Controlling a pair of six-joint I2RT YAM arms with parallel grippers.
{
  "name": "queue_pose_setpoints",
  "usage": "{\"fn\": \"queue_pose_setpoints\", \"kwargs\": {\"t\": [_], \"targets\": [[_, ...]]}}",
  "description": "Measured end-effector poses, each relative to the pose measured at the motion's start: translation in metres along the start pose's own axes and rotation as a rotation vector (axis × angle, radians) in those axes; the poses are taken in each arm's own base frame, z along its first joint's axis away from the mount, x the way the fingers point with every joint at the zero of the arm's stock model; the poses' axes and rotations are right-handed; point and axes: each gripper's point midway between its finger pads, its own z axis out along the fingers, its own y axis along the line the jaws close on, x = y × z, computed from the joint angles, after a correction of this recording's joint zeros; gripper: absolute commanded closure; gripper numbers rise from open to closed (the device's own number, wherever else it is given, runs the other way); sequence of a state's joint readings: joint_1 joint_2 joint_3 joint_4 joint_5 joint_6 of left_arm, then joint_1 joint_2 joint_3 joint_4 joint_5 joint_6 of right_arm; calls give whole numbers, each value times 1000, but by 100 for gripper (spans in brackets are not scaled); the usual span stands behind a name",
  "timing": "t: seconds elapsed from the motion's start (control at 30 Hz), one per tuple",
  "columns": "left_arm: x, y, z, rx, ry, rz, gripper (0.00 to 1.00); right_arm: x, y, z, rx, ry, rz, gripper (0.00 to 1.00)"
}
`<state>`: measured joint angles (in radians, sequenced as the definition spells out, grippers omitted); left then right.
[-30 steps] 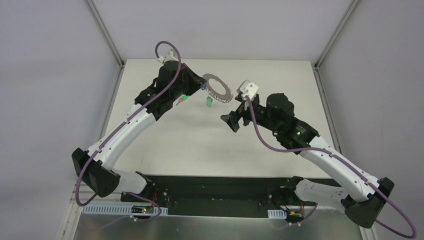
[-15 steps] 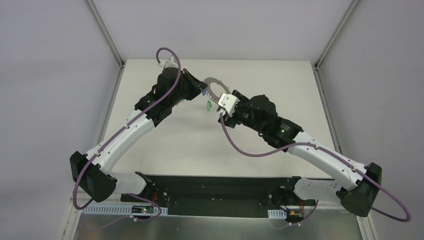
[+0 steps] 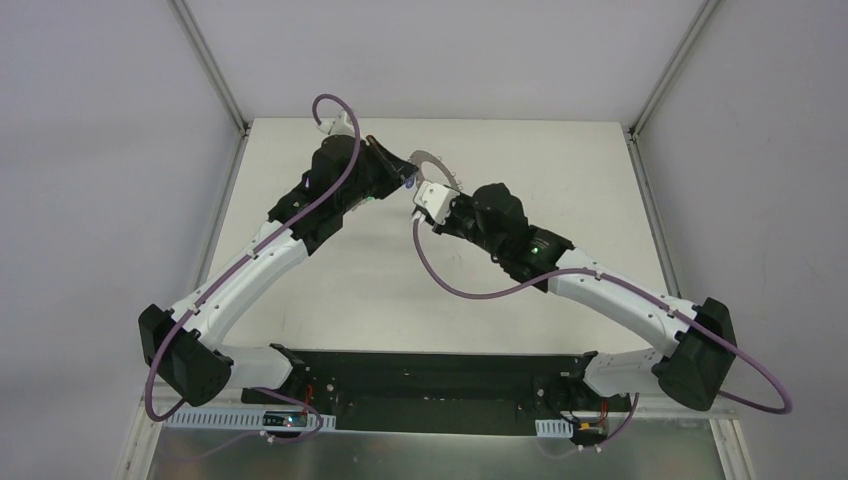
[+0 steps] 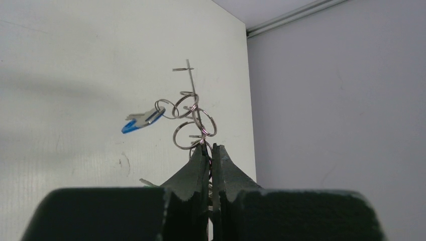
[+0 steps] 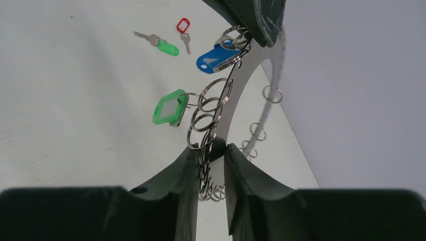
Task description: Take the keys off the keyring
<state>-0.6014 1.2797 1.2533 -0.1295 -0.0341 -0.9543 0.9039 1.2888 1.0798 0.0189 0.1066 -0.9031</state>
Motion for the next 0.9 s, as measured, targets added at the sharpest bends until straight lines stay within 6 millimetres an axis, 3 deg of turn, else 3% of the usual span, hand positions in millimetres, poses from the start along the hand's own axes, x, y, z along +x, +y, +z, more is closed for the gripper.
{"fn": "queue_pose_setpoints", "kwargs": {"t": [0.1,0.4,0.47,0.53,0.6,0.73,0.9], "targets": [[-1,1,0,-2,-4,-1,100,3,-6,4,36,22,-22,100],[-7,-1,0,4,-33,-8,98,2,-16,4,100,-4,-77,100],[-7,-1,-1,5,-31,-6,85,2,-17,2,111,-18,-95,100],[-9,-3,-3,13,-37,0,55,0,-19,1,123,-31,-109,100],[-13,-7,-6,31,-50,11,34,-2,-22,0,133,-39,-116,100],[-22,-18,-18,73,-81,38,15,-5,-26,-1,155,-49,-119,100],[-23,-26,-47,157,-90,172,7,-1,-36,-4,172,-48,-99,100]]}}
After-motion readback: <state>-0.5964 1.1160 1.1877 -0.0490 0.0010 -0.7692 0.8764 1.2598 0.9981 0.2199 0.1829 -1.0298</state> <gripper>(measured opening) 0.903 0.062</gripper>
